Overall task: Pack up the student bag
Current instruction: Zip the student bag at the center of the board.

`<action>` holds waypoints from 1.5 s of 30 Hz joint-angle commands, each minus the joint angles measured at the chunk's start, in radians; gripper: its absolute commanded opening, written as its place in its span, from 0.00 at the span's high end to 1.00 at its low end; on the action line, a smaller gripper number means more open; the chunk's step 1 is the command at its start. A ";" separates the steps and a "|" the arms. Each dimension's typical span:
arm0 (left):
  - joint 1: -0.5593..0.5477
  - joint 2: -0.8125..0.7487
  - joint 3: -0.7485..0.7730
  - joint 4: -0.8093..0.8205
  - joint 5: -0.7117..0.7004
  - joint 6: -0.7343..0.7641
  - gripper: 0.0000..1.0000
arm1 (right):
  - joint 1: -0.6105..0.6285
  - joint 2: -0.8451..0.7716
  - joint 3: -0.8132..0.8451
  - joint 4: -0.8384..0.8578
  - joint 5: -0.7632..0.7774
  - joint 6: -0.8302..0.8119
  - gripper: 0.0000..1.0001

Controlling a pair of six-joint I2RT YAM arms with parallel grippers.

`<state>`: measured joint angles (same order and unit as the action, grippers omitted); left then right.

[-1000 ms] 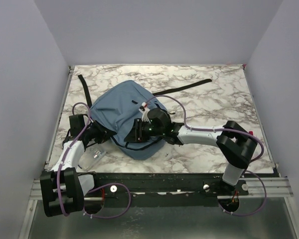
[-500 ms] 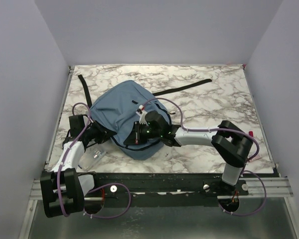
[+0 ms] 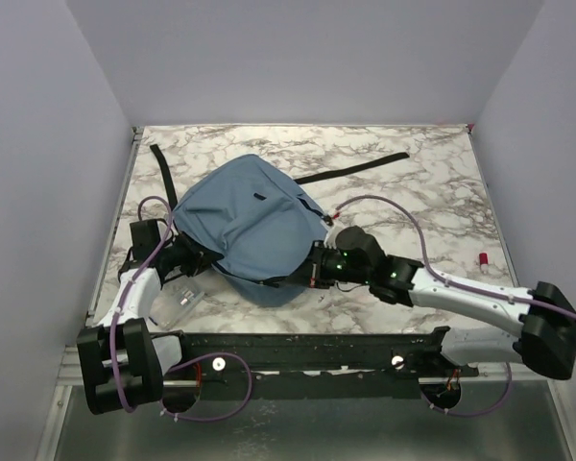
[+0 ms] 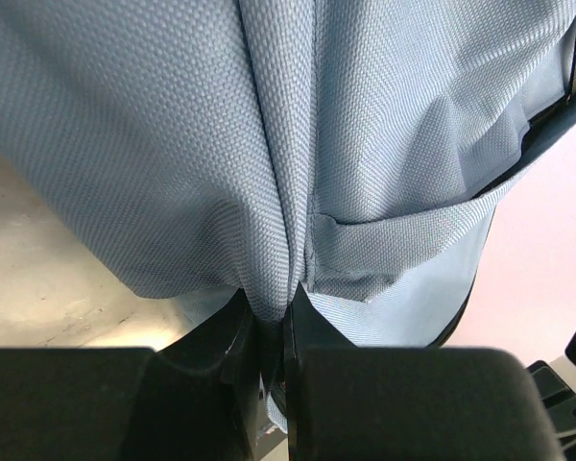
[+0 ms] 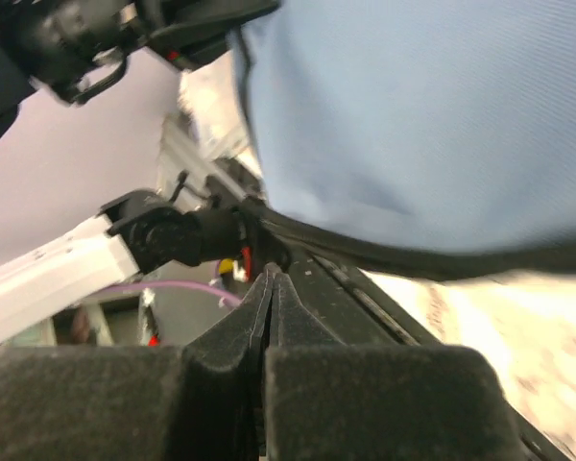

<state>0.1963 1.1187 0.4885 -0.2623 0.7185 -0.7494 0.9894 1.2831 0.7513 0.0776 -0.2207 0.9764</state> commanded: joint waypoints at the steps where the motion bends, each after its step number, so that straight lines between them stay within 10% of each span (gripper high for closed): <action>1: 0.030 -0.005 0.030 -0.010 -0.051 0.034 1.00 | -0.023 -0.136 -0.049 -0.281 0.345 0.021 0.99; 5: 0.032 -0.018 0.041 -0.028 -0.061 0.044 1.00 | -0.023 -0.175 -0.024 -0.412 0.563 -0.041 0.99; 11: 0.032 -0.041 0.028 -0.028 -0.008 0.054 1.00 | -0.022 -0.141 -0.004 -0.145 0.133 -0.182 0.98; 15: 0.032 -0.043 0.013 -0.026 -0.011 0.061 1.00 | -0.020 -0.089 0.025 -0.118 -0.049 -0.188 0.75; 27: 0.032 -0.026 0.013 -0.004 0.015 0.064 1.00 | -0.001 0.071 0.191 -0.254 -0.135 -0.260 0.48; 45: 0.033 -0.036 -0.004 0.018 0.038 0.055 1.00 | 0.179 0.329 0.494 -0.618 0.297 -0.324 0.71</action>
<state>0.2169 1.0943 0.4950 -0.2855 0.7265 -0.7059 1.1393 1.5616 1.1858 -0.4206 -0.0811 0.6624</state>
